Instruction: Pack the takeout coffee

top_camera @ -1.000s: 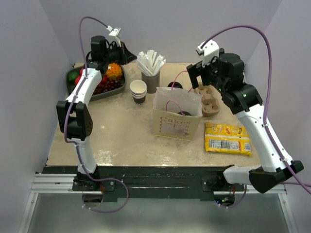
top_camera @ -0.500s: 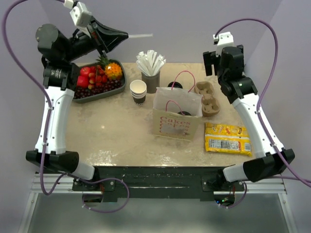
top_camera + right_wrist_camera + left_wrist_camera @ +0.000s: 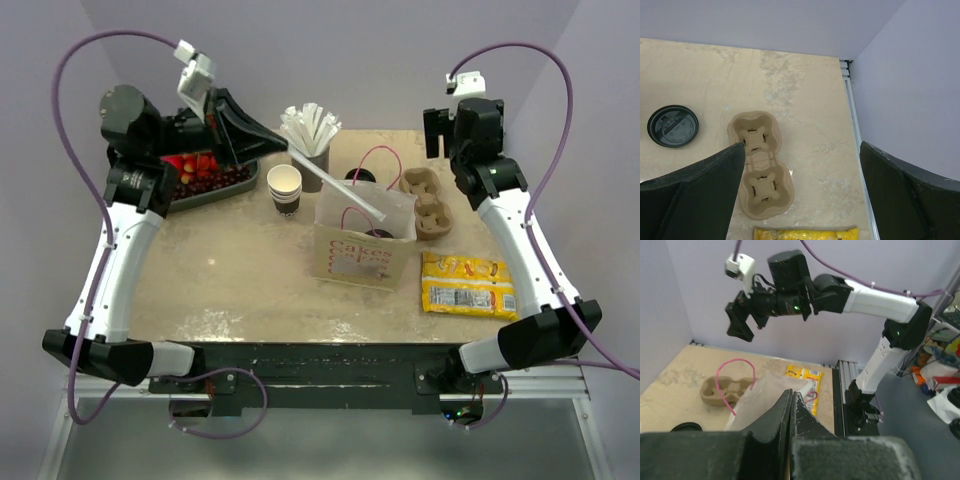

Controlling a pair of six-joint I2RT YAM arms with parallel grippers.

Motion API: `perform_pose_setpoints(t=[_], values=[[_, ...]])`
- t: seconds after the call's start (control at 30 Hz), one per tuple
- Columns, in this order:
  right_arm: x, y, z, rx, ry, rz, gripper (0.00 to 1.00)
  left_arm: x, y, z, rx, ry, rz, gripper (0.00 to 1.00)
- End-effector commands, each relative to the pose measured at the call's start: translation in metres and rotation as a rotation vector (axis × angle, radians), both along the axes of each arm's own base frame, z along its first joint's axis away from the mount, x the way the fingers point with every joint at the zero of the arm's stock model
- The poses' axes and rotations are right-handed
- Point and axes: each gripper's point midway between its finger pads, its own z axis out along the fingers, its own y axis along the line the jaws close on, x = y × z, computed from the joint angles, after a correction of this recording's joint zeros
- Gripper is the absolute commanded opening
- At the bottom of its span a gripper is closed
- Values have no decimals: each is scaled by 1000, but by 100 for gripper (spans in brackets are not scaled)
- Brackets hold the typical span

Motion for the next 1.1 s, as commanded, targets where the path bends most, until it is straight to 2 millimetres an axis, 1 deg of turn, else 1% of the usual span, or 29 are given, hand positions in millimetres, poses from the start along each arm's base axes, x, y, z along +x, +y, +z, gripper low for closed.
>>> perform_pose_setpoints(t=[0.0, 0.03, 0.1, 0.13, 0.17, 0.2, 0.23, 0.33, 0.4, 0.43, 0.47, 0.5, 0.53, 0.57, 0.6, 0.73, 0.77, 0.8, 0.83, 0.87, 0.9, 0.93, 0.97, 1.0, 1.03, 1.07], values=[[-4, -2, 10, 36, -55, -7, 99, -30, -25, -23, 51, 41, -70, 0], [-5, -1, 10, 36, -53, -4, 99, -32, -31, -32, 62, 63, -79, 0], [-5, -2, 7, 36, -47, -1, 99, -32, -34, -34, 45, 80, -72, 0], [-7, -2, 9, 38, -49, 3, 99, -31, -36, -40, 41, 102, -80, 0], [-8, 0, 8, 42, -49, 10, 99, -29, -38, -36, 24, 104, -83, 0], [-8, 0, 6, 43, -45, 11, 99, -28, -38, -37, 22, 121, -82, 0], [-8, 0, 6, 43, -45, 13, 99, -28, -39, -32, 8, 91, -87, 0], [-12, -1, 4, 45, -43, 14, 99, -17, -43, -25, -1, 77, -82, 0], [-14, -1, 1, 48, -39, 17, 99, -10, -45, -26, 5, 87, -76, 0], [-15, -1, 1, 48, -40, 21, 99, -8, -46, -24, 6, 84, -74, 0], [-16, -1, 0, 46, -36, 23, 99, 1, -49, -32, 18, 110, -73, 0], [-16, -1, 2, 49, -40, 27, 99, 3, -50, -33, 20, 113, -74, 0], [-17, 0, 0, 48, -35, 33, 99, 5, -54, -39, 26, 127, -83, 0], [-17, 1, 1, 47, -35, 39, 99, 6, -57, -42, 28, 125, -83, 0], [-17, 3, 1, 51, -34, 47, 99, 7, -60, -52, 45, 166, -85, 0], [-17, 7, 5, 66, -35, 71, 99, 5, -77, -74, 77, 221, -111, 0], [-17, 8, 9, 68, -42, 79, 99, 8, -81, -78, 81, 228, -96, 0], [-16, 11, 9, 71, -41, 93, 99, 10, -85, -73, 81, 218, -89, 3], [-15, 16, 6, 68, -23, 124, 99, 14, -94, -80, 98, 234, -101, 33], [-15, 19, 10, 69, -24, 142, 99, 15, -99, -75, 94, 204, -107, 44], [-15, 21, 9, 67, -18, 156, 99, 15, -100, -52, 66, 138, -104, 51], [-14, 22, 7, 61, -2, 169, 99, 23, -106, -48, 60, 123, -101, 58], [-15, 27, 9, 63, -1, 198, 99, 27, -108, -39, 52, 71, -90, 60], [-15, 29, 9, 62, 5, 211, 99, 28, -105, -13, 28, -10, -66, 61], [-17, 32, 5, 64, 29, 230, 99, 41, -106, -22, 62, 10, -30, 64], [-16, 38, 6, 67, 43, 264, 99, 55, -103, -17, 76, -78, 40, 64]])
